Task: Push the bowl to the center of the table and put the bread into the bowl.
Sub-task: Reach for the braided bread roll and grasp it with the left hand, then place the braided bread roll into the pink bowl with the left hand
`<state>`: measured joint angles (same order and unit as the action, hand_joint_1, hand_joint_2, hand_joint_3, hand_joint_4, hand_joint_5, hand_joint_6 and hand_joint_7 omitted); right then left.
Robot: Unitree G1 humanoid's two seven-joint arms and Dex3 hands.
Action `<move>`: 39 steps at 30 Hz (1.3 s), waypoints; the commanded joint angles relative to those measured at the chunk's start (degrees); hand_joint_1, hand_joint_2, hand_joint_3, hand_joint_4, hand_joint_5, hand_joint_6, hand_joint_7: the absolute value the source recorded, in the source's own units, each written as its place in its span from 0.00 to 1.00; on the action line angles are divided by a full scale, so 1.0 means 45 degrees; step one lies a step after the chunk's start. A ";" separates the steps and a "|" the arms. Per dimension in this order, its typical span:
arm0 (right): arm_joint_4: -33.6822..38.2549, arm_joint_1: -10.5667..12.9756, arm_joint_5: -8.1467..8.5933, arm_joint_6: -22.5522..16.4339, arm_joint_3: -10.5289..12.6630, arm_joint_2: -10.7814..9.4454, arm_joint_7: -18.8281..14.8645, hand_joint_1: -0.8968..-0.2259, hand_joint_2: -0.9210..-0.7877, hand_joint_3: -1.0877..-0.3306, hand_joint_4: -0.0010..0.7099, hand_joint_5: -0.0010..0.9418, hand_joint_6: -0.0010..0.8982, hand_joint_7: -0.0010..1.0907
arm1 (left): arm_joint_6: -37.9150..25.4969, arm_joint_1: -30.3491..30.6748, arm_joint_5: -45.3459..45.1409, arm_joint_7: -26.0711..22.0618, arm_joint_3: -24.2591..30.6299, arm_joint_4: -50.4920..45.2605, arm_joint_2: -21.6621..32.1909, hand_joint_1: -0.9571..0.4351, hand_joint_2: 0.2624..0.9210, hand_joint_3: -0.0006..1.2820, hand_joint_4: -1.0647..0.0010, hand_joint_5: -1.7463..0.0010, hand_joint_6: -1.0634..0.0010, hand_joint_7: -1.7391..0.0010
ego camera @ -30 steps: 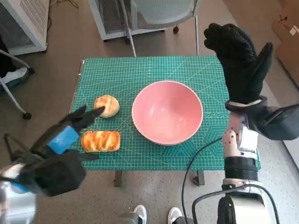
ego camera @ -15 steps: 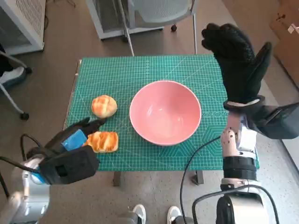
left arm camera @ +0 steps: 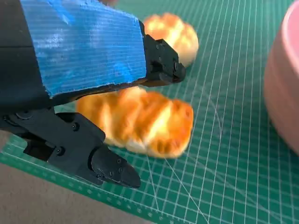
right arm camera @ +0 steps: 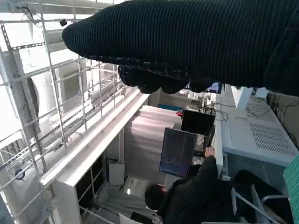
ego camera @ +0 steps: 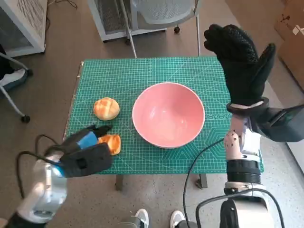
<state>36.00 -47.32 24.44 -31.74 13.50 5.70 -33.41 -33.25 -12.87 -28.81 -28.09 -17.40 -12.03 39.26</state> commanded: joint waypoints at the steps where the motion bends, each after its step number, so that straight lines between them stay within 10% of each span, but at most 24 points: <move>1: 0.0169 0.0140 -0.0035 0.0078 0.0008 -0.0014 -0.0067 0.43 0.00 0.68 0.46 0.00 0.45 0.02 | 0.0390 -0.0411 -0.0484 0.0228 -0.0435 0.1027 -0.0310 0.67 0.82 0.01 0.73 0.98 0.56 0.98; 9: -0.0214 0.0348 -0.0056 0.0154 -0.0031 -0.0032 0.0041 0.44 0.00 0.68 0.46 0.00 0.45 0.01 | 0.1655 -0.0712 -0.1940 0.1070 -0.1168 0.2500 -0.0221 0.73 0.94 0.02 0.32 0.92 0.28 0.93; 12: -0.0247 0.0415 -0.0069 0.0108 -0.0022 -0.0042 0.0047 0.44 0.00 0.69 0.46 0.00 0.45 0.01 | 0.2286 -0.0662 -0.2210 0.1379 -0.1083 0.2578 -0.0041 0.70 0.98 0.04 0.33 0.50 0.37 0.55; 16: -0.0196 0.0436 -0.0043 0.0070 0.0006 -0.0062 0.0031 0.43 0.00 0.69 0.46 0.00 0.45 0.01 | 0.2584 -0.0512 -0.2201 0.1296 -0.0711 0.2168 0.0047 0.69 0.99 0.04 0.35 0.34 0.37 0.42; 39: -0.0196 0.0487 0.0245 0.0175 0.0122 -0.0128 -0.0141 0.43 0.00 0.70 0.46 0.00 0.45 0.01 | 0.2967 -0.0647 -0.0675 0.0028 0.2488 -0.2492 0.0085 0.69 1.00 0.03 0.30 0.37 0.39 0.33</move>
<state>35.00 -46.47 25.02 -31.76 13.85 5.48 -33.64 -20.25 -13.06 -33.09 -27.20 -8.95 -18.34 39.47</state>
